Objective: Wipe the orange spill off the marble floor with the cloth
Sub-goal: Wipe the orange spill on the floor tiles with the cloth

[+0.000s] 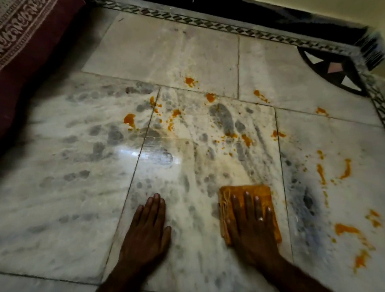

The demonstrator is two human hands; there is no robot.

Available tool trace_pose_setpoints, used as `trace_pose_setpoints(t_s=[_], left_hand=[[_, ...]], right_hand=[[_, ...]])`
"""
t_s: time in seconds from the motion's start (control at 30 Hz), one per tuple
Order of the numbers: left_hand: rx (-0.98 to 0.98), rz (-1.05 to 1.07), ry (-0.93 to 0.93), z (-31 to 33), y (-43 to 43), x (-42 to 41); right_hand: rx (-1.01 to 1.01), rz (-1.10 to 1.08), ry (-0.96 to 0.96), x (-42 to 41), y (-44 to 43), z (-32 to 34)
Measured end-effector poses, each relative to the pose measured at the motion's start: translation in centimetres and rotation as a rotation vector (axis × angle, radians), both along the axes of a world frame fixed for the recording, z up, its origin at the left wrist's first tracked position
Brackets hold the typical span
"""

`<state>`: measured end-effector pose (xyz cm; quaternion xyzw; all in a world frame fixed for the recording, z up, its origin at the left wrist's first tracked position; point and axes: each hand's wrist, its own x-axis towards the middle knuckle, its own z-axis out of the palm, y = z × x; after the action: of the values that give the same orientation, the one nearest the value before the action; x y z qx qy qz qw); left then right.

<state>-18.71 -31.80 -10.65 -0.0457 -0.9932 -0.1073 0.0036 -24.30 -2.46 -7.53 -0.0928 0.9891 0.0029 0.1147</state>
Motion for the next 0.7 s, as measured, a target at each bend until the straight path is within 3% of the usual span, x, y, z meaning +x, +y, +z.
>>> trace_pose_setpoints(t_s=[0.13, 0.2, 0.27, 0.5, 0.6, 0.7], left_hand=[[0.0, -0.049, 0.035, -0.1, 1.7, 0.2], [0.011, -0.044, 0.033, -0.3, 2.3, 0.2], [0.023, -0.086, 0.031, -0.5, 3.6, -0.3], [0.042, -0.176, -0.034, 0.2, 8.5, -1.5], [0.041, -0.162, -0.044, 0.2, 8.5, -1.2], [0.033, -0.169, -0.032, 0.2, 8.6, -1.2]], right_hand=[[-0.052, 0.17, 0.031, 5.3, -2.6, 0.6], [-0.091, 0.323, 0.012, 4.5, -4.7, 0.7], [-0.136, 0.342, 0.016, 1.4, -5.6, 0.7], [0.06, -0.113, -0.096, -7.5, 3.5, 1.6], [0.081, -0.29, -0.135, -4.5, 8.5, 2.3], [0.08, -0.305, -0.078, 2.3, 10.6, 1.4]])
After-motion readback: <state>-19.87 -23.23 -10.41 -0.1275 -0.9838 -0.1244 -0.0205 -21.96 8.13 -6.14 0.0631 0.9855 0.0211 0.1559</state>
